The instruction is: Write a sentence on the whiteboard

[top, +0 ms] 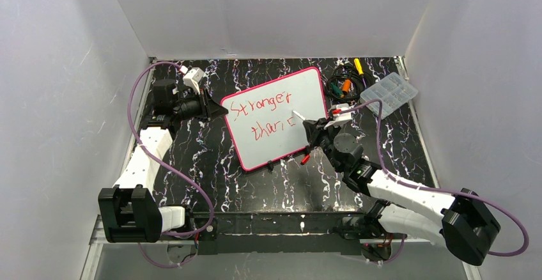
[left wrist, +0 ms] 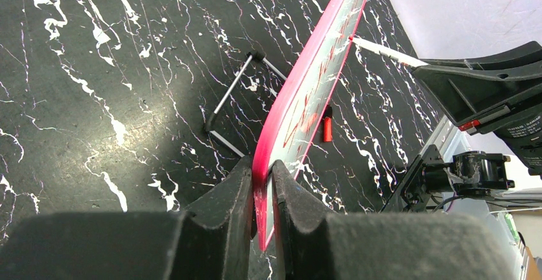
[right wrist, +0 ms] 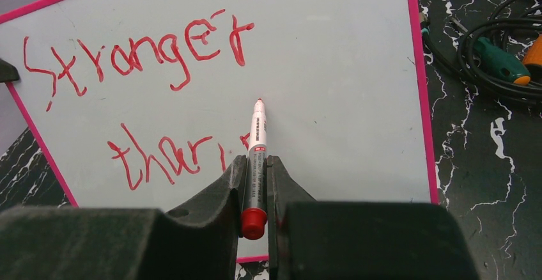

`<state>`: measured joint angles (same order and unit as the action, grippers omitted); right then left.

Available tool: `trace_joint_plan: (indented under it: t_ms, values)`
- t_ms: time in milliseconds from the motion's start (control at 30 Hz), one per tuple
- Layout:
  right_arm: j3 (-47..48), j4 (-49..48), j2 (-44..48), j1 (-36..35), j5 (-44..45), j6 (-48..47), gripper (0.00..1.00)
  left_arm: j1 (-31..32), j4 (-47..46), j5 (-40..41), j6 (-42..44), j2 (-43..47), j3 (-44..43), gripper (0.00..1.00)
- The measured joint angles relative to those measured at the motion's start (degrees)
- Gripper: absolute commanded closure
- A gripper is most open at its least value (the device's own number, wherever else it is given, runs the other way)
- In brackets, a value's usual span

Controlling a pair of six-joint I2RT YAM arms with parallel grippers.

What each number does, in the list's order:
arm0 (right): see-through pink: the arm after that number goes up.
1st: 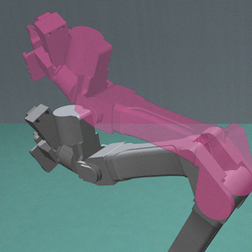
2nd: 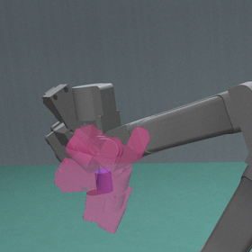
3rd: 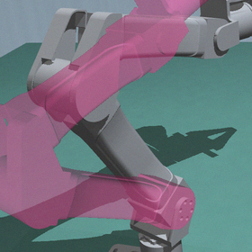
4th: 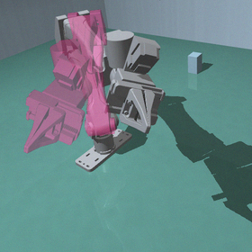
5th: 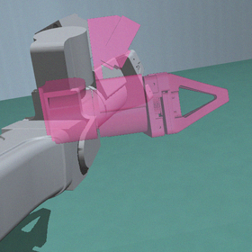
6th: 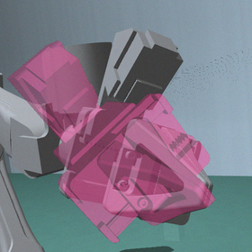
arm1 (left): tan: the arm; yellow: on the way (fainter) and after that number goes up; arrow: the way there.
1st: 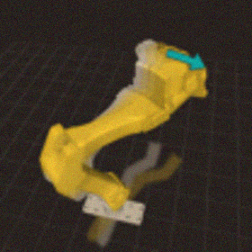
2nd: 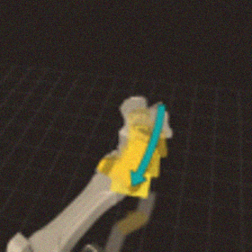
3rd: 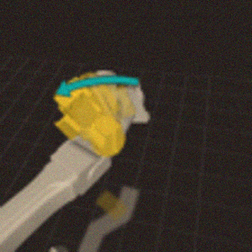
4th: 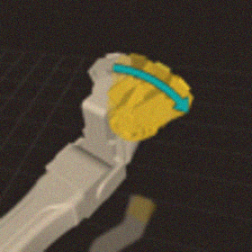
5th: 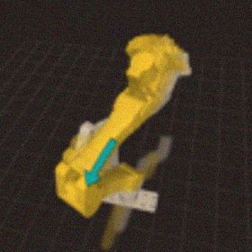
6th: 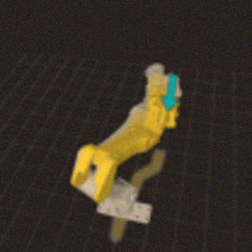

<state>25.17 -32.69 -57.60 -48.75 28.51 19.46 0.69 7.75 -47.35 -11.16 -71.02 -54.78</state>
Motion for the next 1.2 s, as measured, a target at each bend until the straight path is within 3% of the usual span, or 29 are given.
trace_joint_plan:
  t_ms: [1200]
  values:
    - [-3.9, 7.1, 4.1, 0.0, -0.8, 7.0, 0.99, 0.0, 0.0, 0.0, 0.0, 0.0, 0.0, 1.0]
